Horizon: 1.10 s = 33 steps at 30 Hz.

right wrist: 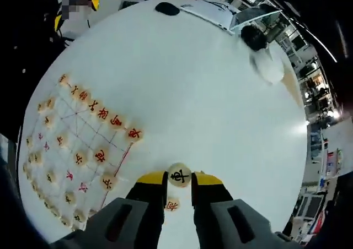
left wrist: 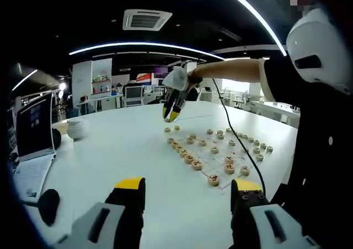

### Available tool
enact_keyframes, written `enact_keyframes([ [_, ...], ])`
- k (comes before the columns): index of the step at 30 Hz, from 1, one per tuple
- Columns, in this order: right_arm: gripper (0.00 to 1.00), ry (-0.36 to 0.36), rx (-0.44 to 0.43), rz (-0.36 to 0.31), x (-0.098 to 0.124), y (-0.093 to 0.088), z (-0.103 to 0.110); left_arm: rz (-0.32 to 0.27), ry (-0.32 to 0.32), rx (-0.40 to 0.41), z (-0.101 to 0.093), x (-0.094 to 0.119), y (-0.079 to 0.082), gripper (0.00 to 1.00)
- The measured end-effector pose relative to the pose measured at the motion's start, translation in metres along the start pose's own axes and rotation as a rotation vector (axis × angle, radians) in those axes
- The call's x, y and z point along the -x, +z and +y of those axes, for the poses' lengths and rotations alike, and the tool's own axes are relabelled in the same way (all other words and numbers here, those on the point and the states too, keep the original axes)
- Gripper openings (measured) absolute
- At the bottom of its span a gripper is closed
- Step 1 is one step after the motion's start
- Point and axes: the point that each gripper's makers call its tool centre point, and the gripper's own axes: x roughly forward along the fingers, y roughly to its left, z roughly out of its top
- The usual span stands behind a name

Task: Pick up the chess pieces one by one and place each piece onto its starting position on the chessboard, setting the pieces on their correct points until all the chess pieces are arranged in the starting layout

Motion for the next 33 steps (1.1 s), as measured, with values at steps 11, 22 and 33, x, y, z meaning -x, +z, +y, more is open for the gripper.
enact_keyframes([
  [11,0.19,-0.207,-0.338,-0.144,0.120,-0.049,0.068,-0.034,-0.102,-0.047,-0.023,-0.025,0.015,0.63],
  [22,0.19,-0.410,-0.625,-0.163,0.191,-0.120,0.192,-0.044,-0.185,-0.083,-0.042,-0.043,0.025,0.63],
  [33,0.19,-0.617,-0.831,-0.183,0.217,-0.139,0.282,-0.025,-0.212,-0.098,-0.047,-0.050,0.027,0.63],
])
